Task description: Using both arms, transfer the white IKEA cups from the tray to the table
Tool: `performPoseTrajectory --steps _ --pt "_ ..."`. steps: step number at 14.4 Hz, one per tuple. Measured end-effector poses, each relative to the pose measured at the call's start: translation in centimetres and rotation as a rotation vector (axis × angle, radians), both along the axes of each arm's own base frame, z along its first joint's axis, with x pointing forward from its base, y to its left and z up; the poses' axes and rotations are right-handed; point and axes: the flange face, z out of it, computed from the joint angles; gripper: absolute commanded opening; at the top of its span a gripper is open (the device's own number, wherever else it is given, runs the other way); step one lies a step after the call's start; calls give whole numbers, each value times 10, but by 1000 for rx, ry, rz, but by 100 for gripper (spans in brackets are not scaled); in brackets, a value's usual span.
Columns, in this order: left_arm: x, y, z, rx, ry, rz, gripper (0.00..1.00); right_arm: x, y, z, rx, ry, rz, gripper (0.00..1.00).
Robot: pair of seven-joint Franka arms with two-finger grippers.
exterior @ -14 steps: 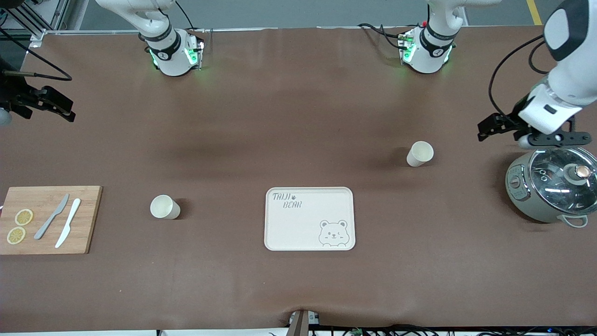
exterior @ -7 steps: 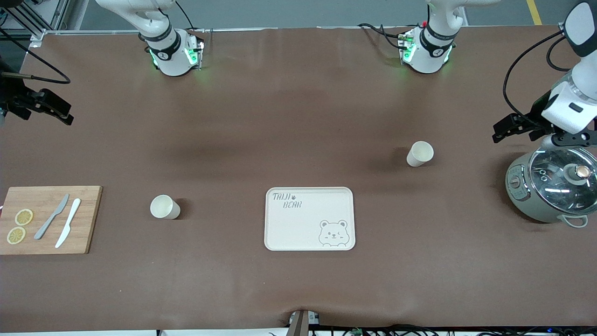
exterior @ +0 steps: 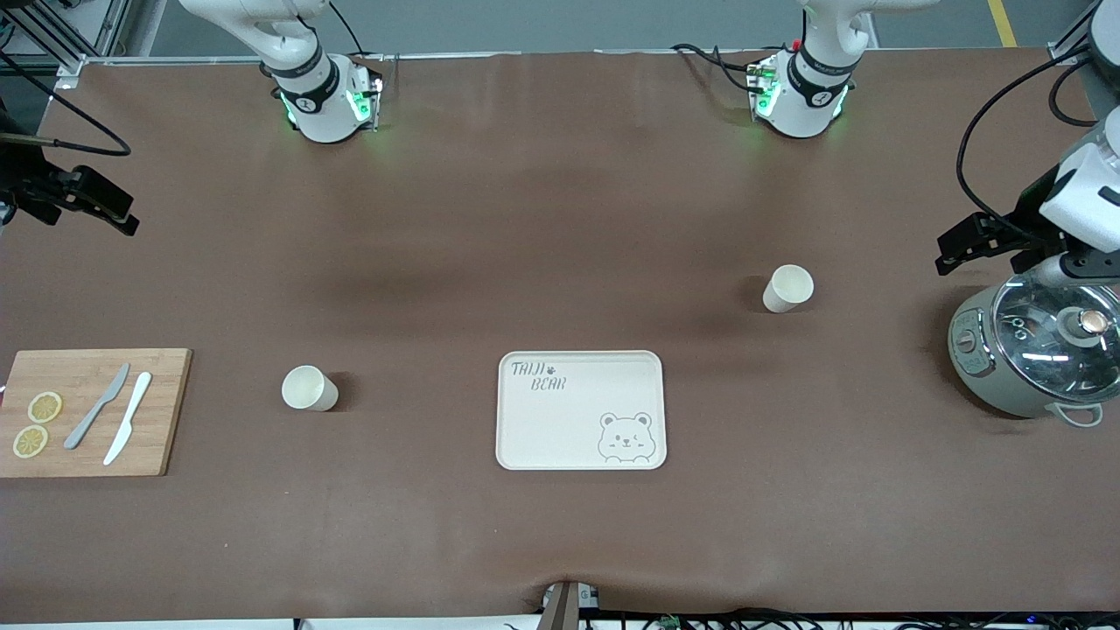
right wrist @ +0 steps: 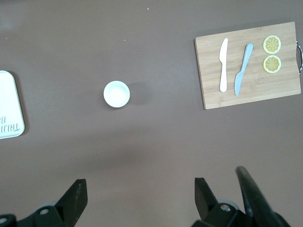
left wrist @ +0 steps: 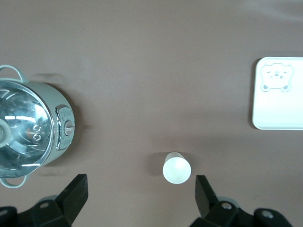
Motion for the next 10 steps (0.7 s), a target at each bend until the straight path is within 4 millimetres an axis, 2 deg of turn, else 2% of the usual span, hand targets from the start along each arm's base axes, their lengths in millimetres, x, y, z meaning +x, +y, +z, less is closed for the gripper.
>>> performPoseTrajectory --steps 2,4,8,10 --pt "15 -8 6 -1 26 -14 100 1 0 1 2 -8 -1 100" --pt "26 -13 3 -1 35 -22 100 1 0 1 2 -12 -4 100" --pt "25 -37 7 -2 29 -62 100 2 2 1 2 -15 -8 100" --pt "25 -40 10 -2 25 -66 100 2 1 1 2 -15 -12 100"
